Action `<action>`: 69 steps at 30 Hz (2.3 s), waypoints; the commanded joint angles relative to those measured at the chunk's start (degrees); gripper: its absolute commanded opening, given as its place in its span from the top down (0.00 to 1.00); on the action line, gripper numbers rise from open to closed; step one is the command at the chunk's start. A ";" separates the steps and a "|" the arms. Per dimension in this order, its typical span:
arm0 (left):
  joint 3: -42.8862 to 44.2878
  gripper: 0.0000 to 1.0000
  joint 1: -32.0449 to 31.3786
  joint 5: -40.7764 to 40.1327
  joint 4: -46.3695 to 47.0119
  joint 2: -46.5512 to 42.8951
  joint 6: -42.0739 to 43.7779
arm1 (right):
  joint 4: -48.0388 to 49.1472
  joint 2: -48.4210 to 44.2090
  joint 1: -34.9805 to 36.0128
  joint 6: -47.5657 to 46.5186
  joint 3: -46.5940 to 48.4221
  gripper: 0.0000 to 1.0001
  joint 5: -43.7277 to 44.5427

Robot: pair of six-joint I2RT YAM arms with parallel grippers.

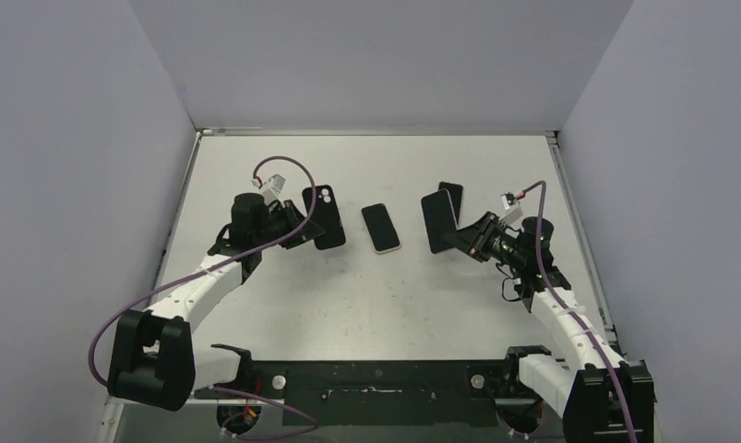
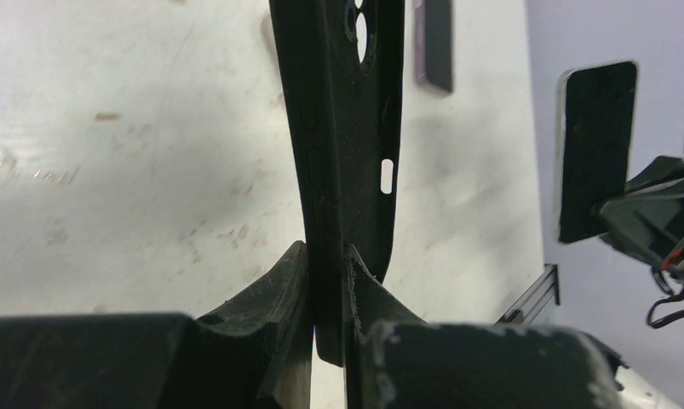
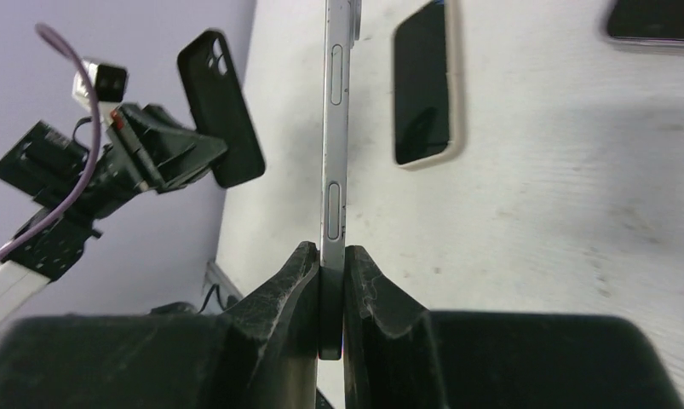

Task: Take the phone out of the phone case
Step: Place the phone case at the center of the board, then place the phone at the center of the board.

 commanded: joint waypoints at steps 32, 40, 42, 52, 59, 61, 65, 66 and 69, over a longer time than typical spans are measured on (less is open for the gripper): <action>4.46 0.73 6.00 -5.07 -29.24 14.63 20.35 | -17.17 12.99 -16.59 -19.97 -6.88 0.81 12.67; 4.86 0.56 5.94 -7.04 -30.06 14.94 20.74 | -20.88 16.27 -18.42 -23.27 -4.17 0.59 15.37; 4.87 0.52 5.95 -7.23 -30.19 14.63 20.74 | -21.72 16.39 -18.46 -23.20 -3.90 0.52 16.40; 7.63 0.30 6.00 -11.32 -33.51 9.43 21.26 | -31.00 11.34 -17.09 -25.95 3.76 0.09 26.30; 11.03 0.21 6.02 -14.10 -35.78 3.17 21.44 | -28.44 9.67 0.90 -25.57 9.98 0.00 33.01; 11.92 0.15 6.07 -15.48 -36.72 0.74 22.06 | -26.69 10.95 6.69 -24.91 11.68 0.00 35.60; 13.04 0.11 6.57 -17.27 -38.59 -3.83 22.32 | -25.58 17.11 17.56 -24.75 17.63 0.00 41.36; 13.08 0.11 6.60 -17.46 -38.88 -4.85 22.24 | -25.16 18.95 19.70 -25.08 19.05 0.00 42.58; 13.07 0.09 6.69 -17.32 -39.93 -7.30 22.10 | -24.19 24.82 25.02 -25.30 23.68 0.00 44.32</action>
